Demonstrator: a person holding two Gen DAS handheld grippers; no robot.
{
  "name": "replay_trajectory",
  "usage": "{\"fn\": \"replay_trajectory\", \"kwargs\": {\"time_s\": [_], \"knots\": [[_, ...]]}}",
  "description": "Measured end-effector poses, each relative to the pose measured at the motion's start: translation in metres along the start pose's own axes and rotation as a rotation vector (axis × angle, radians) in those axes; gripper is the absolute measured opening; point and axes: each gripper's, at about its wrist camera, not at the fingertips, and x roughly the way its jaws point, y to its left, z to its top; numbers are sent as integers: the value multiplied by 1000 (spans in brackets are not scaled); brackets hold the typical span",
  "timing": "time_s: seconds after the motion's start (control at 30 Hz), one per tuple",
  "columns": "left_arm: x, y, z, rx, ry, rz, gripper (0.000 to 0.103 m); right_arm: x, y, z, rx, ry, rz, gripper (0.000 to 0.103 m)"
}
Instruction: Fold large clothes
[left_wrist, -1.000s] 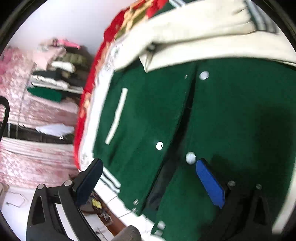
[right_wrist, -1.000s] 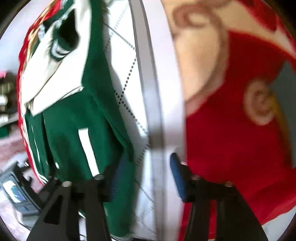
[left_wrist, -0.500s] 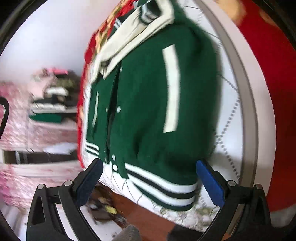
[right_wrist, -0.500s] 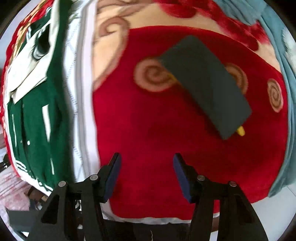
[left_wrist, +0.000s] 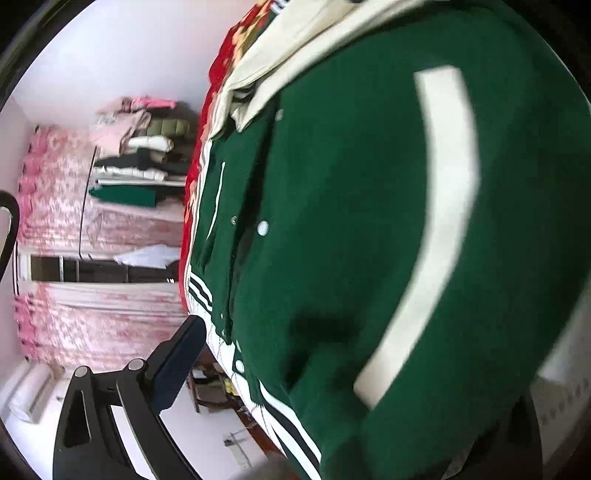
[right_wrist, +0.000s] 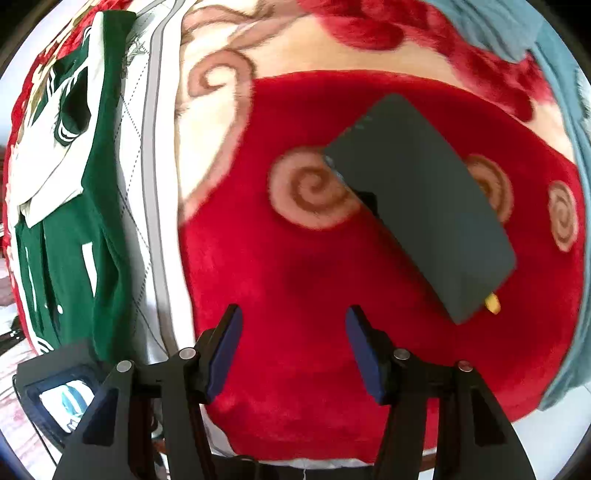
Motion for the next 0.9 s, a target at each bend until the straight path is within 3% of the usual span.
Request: {"fn": "replay_trajectory", "kwargs": {"time_s": [0.07, 0.13, 0.17, 0.2, 0.23, 0.27, 0.3, 0.37, 0.5, 0.6, 0.63, 0.67, 0.7, 0.8, 0.9], "knots": [[1, 9, 3, -21, 2, -6, 103, 5, 6, 12, 0, -4, 40, 60], [2, 22, 7, -51, 3, -42, 95, 8, 16, 28, -12, -28, 100, 60], [-1, 27, 9, -62, 3, -65, 80, 9, 21, 34, -19, -43, 131, 60], [-4, 32, 10, -74, 2, -98, 56, 9, 27, 42, -29, -59, 168, 60], [-5, 39, 13, -80, -3, -124, 44, 9, 34, 51, -38, -77, 210, 60], [-5, 46, 17, -83, -3, -155, 25, 8, 42, 60, -45, -103, 263, 61], [-6, 52, 20, -94, 3, -187, 18, 9, 49, 69, -54, -122, 307, 63], [-10, 59, 24, -105, -2, -203, 16, 7, 59, 89, -77, -165, 417, 77], [-9, 72, 34, -111, -11, -205, 15, 15, 86, 124, -80, -180, 623, 78], [-5, 76, 40, -118, -13, -222, 15, 26, 104, 139, -52, -148, 703, 77], [-4, 78, 41, -121, -13, -232, 15, 31, 108, 145, -37, -149, 745, 68], [-2, 80, 43, -126, -12, -244, 15, 32, 115, 146, -28, -152, 748, 31], [0, 83, 44, -127, -12, -253, 15, 37, 121, 149, -22, -138, 730, 14], [4, 93, 46, -134, -11, -310, 13, 42, 143, 136, 13, -158, 691, 11], [11, 115, 48, -151, -14, -375, 13, 8, 157, 127, 21, -198, 680, 9]]}}
